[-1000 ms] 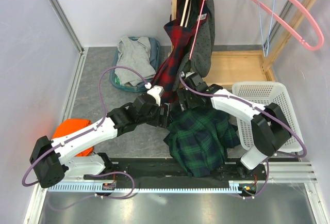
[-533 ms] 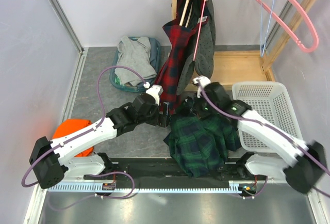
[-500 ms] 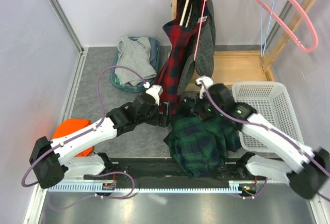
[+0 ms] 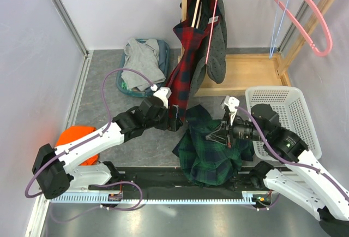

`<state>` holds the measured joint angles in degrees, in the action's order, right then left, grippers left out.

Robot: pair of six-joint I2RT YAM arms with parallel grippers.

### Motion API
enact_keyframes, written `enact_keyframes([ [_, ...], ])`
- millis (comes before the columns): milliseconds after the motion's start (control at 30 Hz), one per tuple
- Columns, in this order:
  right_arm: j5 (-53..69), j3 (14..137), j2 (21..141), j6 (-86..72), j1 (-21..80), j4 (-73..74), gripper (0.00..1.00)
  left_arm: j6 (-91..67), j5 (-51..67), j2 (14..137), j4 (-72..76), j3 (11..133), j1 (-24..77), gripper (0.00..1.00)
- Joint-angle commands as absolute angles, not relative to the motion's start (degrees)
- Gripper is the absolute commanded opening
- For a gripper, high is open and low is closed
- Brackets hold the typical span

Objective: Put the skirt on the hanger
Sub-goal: Adjust the skirt at the center of the board.

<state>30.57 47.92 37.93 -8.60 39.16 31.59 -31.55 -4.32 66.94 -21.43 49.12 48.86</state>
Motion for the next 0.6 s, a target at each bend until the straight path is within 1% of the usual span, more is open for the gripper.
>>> enact_keyframes([
  [0,36.3,53.1,36.7,-5.0,39.4,35.4,0.00,-32.5,-1.2,63.9,-16.6,49.5,48.4,0.89],
  [67,36.7,54.8,35.7,-5.1,39.4,34.7,0.00,-31.6,-0.2,63.5,-15.1,49.0,48.4,0.89],
  [200,37.8,58.1,34.5,-6.0,39.4,32.5,0.00,-29.4,5.5,63.2,-13.1,46.8,48.4,0.88],
  [300,37.7,60.6,33.5,-6.1,39.3,31.1,0.00,-28.5,6.9,62.4,-11.0,45.2,48.5,0.87],
  [567,36.3,66.1,32.9,-6.5,39.3,30.4,0.00,-26.7,6.3,62.0,-5.1,43.7,48.5,0.87],
])
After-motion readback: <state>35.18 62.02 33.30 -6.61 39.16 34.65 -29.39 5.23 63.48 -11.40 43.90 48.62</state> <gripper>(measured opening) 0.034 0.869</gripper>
